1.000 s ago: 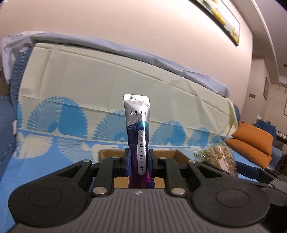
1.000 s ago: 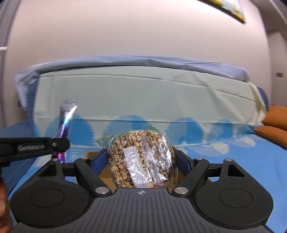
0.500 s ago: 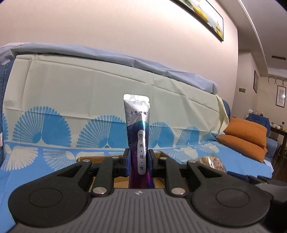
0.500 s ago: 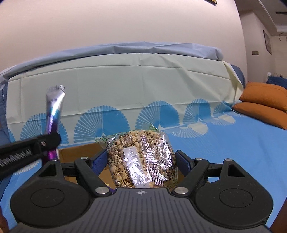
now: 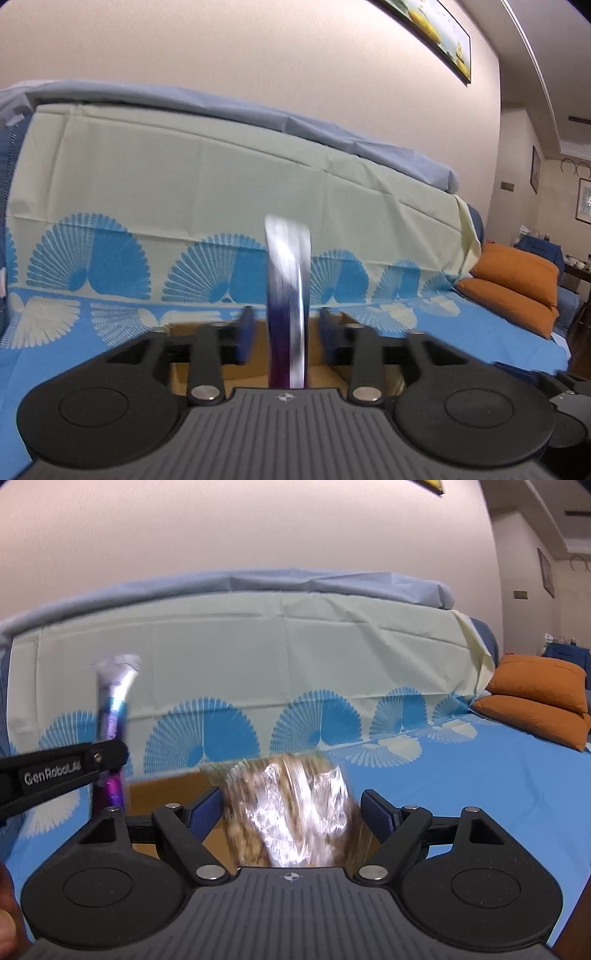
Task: Organize snacks
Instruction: 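Lower both snacks into the box and open both grippers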
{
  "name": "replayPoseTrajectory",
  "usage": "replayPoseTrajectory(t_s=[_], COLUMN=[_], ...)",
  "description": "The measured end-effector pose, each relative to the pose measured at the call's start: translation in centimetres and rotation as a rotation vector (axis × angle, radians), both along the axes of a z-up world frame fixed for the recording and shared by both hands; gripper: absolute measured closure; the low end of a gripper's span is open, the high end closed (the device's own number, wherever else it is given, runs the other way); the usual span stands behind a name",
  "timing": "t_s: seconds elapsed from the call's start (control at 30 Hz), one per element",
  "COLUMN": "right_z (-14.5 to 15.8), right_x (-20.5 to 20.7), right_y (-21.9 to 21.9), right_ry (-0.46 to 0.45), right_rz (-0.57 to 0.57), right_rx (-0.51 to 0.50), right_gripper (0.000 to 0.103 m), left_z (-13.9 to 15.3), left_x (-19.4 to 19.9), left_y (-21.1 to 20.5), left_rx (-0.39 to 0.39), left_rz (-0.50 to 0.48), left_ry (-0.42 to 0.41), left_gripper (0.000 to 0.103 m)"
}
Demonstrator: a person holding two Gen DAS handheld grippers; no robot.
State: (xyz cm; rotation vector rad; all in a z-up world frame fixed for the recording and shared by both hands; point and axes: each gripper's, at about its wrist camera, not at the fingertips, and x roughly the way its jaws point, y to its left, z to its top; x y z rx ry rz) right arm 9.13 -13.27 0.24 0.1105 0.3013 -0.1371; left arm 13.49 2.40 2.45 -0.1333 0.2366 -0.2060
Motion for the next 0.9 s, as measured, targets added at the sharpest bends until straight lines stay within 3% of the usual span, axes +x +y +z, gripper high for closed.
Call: replayPoseTrajectory(t_s=[0.07,0.23,0.5,0.57,0.63,0.67,0.8,0.9], right_z=[-0.1,0.4,3.3,3.9,4.0,3.9,2.2,0.9], right_x=[0.0,0.0,-1.7,-2.8,-3.9,-4.2,-6.1,-6.6], right_y=[-0.1,-1.0,-4.2,-5.1,-5.7,-5.8,-6.5,-6.6], right_ry=[0.000,0.016,0.086,0.086,0.105,0.117,0.179,0.241], right_rz=[-0.025,0.003,0.122,0.150,0.180,0.184,0.153,0.221], right_rx=[-0.013,0.022,0.086,0.085,0.046,0.018,-0.035,-0.042], right_gripper=[0.005,0.001,0.001,0.001,0.000,0.000,0.001,0.001], left_z=[0.2,0.7,3.6,4.5,5.0,5.1,3.8,1.3], left_x=[-0.5,-2.0,-6.7,-8.4,-9.8,-10.6,-12.9,-14.1], left_y=[0.5,1.8,2.1,1.3,0.4,0.1,-1.1,-2.0], left_rx=[0.000,0.000,-0.028,0.011,0.037,0.032,-0.010,-0.001], left_rz=[0.004,0.021,0.088,0.108,0.103,0.111,0.106,0.141], left_ry=[-0.018,-0.011,0.092,0.101,0.124,0.142,0.241,0.288], left_gripper=[0.036,0.020,0.018,0.013,0.000,0.000,0.000,0.000])
